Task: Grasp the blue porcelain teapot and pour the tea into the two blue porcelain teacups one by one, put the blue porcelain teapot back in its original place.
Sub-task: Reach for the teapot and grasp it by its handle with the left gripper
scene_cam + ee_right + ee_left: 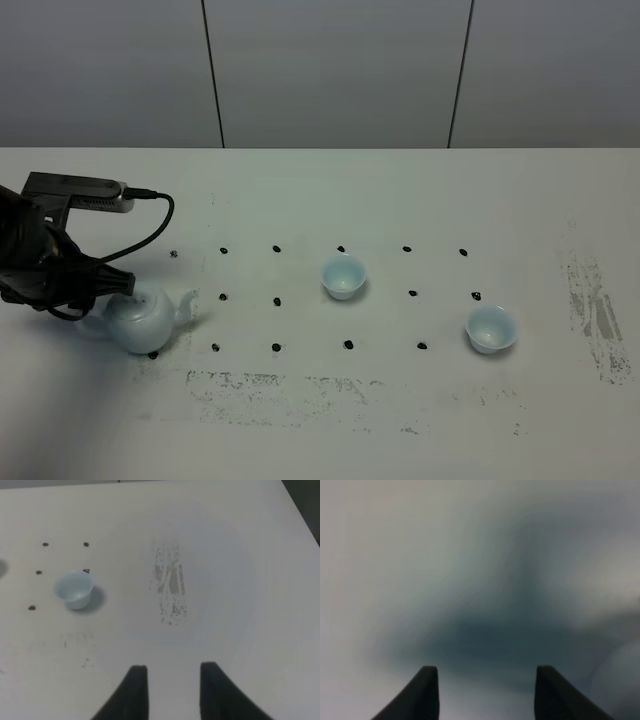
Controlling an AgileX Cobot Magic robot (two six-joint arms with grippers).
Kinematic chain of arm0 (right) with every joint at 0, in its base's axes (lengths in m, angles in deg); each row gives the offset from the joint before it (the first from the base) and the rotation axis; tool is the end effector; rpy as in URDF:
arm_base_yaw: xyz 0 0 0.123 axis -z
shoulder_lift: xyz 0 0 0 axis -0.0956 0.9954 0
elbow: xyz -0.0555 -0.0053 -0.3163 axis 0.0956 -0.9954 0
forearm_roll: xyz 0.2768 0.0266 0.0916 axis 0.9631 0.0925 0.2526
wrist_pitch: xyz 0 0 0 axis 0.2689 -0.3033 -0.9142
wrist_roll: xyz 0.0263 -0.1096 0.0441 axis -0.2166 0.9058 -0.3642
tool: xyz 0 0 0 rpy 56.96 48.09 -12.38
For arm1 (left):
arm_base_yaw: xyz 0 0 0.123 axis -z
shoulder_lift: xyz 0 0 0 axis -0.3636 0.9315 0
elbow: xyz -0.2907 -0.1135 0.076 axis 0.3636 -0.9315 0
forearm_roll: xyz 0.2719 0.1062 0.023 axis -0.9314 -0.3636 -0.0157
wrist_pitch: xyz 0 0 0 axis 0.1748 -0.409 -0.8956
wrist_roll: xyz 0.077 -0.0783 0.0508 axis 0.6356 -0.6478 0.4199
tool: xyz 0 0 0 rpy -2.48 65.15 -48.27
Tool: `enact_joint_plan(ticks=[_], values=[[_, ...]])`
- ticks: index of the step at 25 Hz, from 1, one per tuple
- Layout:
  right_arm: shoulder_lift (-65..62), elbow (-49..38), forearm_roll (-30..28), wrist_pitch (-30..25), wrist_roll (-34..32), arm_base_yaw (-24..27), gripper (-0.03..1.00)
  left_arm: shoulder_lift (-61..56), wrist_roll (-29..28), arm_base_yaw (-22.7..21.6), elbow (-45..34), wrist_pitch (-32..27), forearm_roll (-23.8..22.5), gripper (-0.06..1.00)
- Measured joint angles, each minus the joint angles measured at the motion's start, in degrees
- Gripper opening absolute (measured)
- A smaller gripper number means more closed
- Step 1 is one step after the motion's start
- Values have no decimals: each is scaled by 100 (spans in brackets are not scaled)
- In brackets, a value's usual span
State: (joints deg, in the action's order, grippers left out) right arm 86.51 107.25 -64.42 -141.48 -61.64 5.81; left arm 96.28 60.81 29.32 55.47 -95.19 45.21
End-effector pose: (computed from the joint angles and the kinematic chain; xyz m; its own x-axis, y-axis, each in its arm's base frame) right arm 0.0144 0.0122 0.2860 -0.4776 0.0101 -0.8785 -0.0796 0.9953 0.0548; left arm 0.3943 -0.0381 0.1427 -0.9025 0.0491 -0.4279 0.0091 0.9954 0.0949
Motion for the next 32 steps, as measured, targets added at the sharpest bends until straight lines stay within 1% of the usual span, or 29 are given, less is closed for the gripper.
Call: enact_joint_plan(ticks=[5,10,13,16,18,20,23,25,26,28,32], values=[[0,0,0,0,-2,0,24,0,410,0,0,-474,5,46],[0,0,0,0,-2,0,24,-14,863,0,0,-686,16,46],[0,0,0,0,-2,0,24,-199,1280,0,0,-908,4,46],[0,0,0,0,-2,0,24,-570,1950,0,0,-1108,-1,46],[0,0,0,0,-2,0,24,-813,2493,22,0,-1275,67,46],[0,0,0,0,-2,0,24,-979,3113,46,0,-1414,315,45],[0,0,0,0,-2,0,24,-1000,4370,50,0,-1504,787,43],[0,0,0,0,-2,0,24,-934,5077,50,0,-1515,1083,41],[0,0,0,0,-2,0,24,-879,5328,50,20,-1526,1203,40],[0,0,0,0,-2,0,24,-737,5476,50,122,-1540,1360,38],[0,0,0,0,-2,0,24,-394,5370,50,293,-1528,1435,36]])
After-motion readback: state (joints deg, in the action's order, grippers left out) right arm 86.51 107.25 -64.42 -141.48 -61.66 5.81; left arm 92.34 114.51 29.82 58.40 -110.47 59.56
